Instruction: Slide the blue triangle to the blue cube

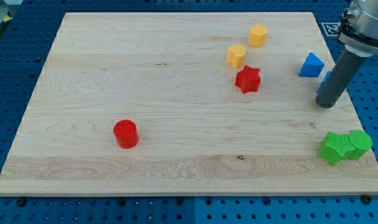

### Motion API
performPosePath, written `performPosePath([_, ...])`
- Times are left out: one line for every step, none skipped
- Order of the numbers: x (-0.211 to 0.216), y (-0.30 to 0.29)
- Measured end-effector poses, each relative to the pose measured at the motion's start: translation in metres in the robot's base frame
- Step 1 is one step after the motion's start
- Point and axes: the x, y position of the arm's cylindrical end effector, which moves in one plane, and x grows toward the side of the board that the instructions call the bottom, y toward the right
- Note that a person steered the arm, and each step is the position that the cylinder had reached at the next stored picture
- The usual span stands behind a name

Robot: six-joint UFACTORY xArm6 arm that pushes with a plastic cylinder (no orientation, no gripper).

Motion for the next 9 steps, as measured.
performPosePath([-0.014, -0.024])
performPosePath([-0.04, -0.035])
performPosePath([-0.064, -0.04])
performPosePath([-0.089, -0.041])
performPosePath([-0.113, -0.041])
performPosePath([-0.124, -0.027])
performPosePath([-0.112, 0.013])
performPosePath([-0.096, 0.039])
performPosePath([-0.093, 0.042])
